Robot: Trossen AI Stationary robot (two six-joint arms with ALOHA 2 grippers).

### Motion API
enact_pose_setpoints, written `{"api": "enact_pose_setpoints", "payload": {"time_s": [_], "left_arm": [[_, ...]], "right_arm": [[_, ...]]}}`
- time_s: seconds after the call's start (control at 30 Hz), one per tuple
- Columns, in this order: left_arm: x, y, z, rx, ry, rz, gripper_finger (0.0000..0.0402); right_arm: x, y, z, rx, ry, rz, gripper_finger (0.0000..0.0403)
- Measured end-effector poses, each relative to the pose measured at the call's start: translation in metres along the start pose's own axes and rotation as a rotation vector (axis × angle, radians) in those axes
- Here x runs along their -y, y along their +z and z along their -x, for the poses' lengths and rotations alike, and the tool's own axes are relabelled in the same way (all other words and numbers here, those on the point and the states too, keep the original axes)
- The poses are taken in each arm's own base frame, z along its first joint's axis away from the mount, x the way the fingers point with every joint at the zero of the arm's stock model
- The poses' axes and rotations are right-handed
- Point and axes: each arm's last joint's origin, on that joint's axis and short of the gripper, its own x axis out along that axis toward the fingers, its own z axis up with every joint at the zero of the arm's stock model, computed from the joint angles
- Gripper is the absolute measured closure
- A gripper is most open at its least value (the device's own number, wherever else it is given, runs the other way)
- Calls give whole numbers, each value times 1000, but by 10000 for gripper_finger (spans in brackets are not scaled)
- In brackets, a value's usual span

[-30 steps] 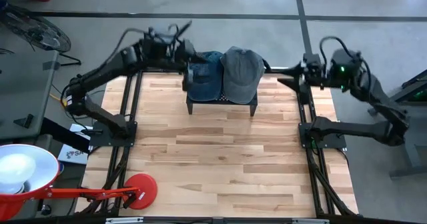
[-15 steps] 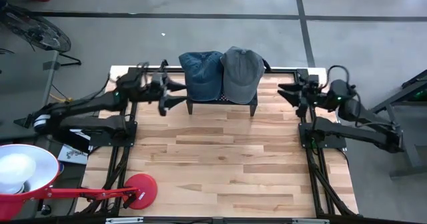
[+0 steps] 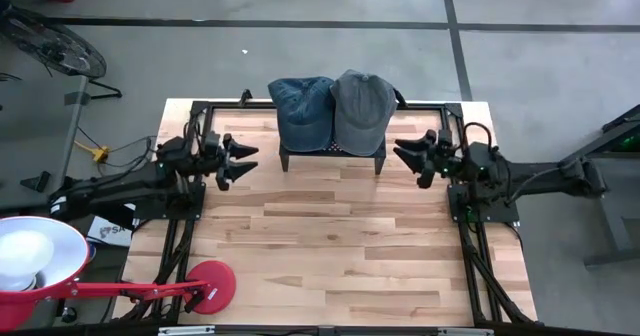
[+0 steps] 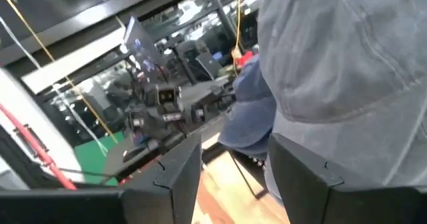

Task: Pick & Place hat
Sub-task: Return to Home Position

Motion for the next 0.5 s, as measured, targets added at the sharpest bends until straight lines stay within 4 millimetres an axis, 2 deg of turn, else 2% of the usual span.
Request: {"api": "enact_pose_setpoints", "payload": {"time_s": [0.13, 0.33, 0.5], "left_arm": [[-8, -18, 5, -20, 14, 28, 136], [-18, -42, 9, -38, 32, 69, 136], [-19, -43, 9, -21, 37, 60, 136]], "right_arm": [[-5, -6, -4, 6, -34, 1, 236], [-16, -26, -15, -36, -38, -17, 235], [-11, -51, -12, 43, 36, -44, 236]]}}
